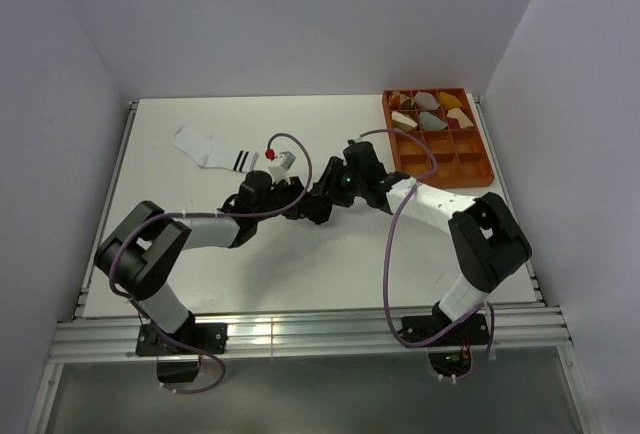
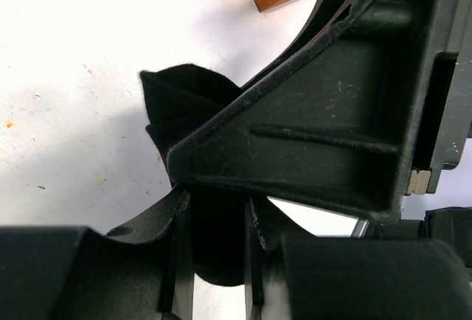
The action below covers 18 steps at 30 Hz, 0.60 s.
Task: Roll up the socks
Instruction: Pick up the sock at the center of the board.
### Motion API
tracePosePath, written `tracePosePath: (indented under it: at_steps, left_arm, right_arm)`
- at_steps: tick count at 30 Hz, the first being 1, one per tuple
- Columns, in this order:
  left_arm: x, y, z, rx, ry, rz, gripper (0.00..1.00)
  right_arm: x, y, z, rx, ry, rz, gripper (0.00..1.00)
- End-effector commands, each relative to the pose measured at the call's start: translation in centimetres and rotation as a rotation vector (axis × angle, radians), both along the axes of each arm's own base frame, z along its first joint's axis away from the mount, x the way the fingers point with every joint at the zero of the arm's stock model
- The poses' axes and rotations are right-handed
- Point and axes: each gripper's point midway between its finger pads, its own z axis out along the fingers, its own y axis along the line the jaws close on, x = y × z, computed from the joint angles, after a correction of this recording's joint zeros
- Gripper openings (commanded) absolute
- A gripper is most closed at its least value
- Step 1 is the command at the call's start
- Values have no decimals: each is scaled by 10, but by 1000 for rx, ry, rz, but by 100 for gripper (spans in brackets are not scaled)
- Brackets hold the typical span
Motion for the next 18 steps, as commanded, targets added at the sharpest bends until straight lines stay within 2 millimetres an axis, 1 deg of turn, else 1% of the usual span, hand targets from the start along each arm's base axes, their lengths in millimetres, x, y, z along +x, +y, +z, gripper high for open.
tracePosePath:
  at_steps: [1, 2, 3, 5, 6, 7, 9, 12, 15, 18]
  left_arm:
    - [16, -3, 36, -46, -132, 31, 0]
    - [15, -4, 36, -49, -130, 27, 0]
    - [17, -4, 37, -52, -133, 32, 0]
    - [16, -5, 37, -54, -133, 35, 0]
    - [16, -4, 37, -52, -130, 36, 0]
    - [17, -4, 37, -51, -131, 37, 0]
    - [16, -3, 38, -52, -131, 42, 0]
    - [16, -2, 37, -47, -112, 52, 4]
    - [14, -1, 35, -50, -87, 59, 25]
    - [13, -1, 30, -45, -68, 58, 31]
  right_arm:
    - [-1, 9, 13, 20, -10, 32, 48]
    - [-3, 9, 12, 18, -8, 35, 44]
    - [-2, 9, 12, 19, -5, 32, 32]
    - [-3, 9, 11, 20, -1, 35, 19]
    - [-4, 8, 9, 16, 1, 35, 6]
    - [-4, 8, 9, 12, -2, 39, 1]
    - [-6, 7, 8, 12, -1, 43, 0]
    - [-5, 2, 9, 9, -20, 53, 0]
    - [-2, -8, 8, -10, -30, 47, 0]
    - [2, -17, 10, -17, -45, 45, 0]
